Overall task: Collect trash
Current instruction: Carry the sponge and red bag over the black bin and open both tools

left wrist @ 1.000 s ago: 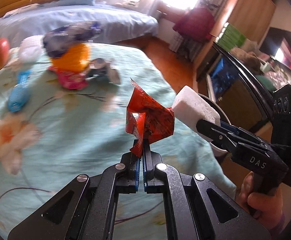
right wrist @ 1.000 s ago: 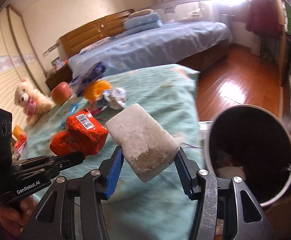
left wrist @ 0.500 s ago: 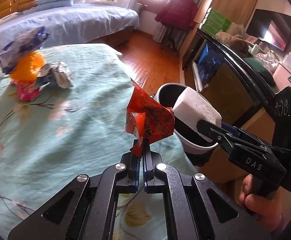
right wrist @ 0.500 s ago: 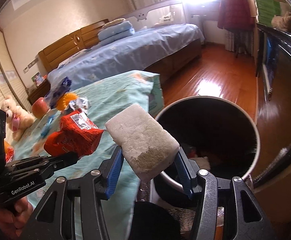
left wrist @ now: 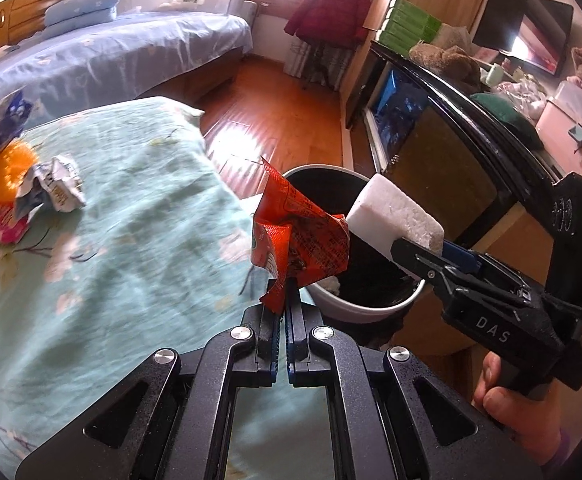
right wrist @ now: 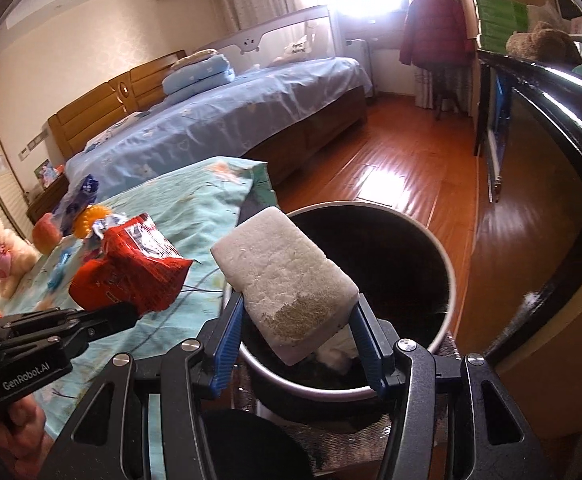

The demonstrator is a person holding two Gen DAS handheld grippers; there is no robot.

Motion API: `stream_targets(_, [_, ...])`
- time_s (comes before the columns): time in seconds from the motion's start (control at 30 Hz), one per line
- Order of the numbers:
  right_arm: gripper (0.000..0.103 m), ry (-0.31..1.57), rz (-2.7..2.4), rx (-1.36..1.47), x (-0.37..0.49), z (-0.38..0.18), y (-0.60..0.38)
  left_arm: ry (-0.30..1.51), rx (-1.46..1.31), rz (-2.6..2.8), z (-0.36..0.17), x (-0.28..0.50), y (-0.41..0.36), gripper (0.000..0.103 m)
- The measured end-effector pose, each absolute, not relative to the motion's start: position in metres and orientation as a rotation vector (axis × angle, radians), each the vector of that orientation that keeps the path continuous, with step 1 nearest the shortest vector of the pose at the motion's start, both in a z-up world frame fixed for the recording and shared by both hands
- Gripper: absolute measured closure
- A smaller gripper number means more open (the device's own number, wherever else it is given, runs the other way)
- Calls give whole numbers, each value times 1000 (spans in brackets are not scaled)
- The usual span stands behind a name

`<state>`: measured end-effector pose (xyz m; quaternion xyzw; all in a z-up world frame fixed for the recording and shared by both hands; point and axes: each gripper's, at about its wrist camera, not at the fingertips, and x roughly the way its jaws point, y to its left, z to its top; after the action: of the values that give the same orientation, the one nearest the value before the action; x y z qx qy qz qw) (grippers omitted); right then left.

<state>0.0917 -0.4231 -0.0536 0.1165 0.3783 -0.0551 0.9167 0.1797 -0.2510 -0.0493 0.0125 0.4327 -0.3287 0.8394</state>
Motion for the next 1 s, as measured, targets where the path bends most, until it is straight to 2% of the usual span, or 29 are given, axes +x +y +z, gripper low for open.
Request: stream_targets(1.0, [48, 842, -231, 240, 111, -75, -476, 999, 137, -741, -67, 201, -315, 101])
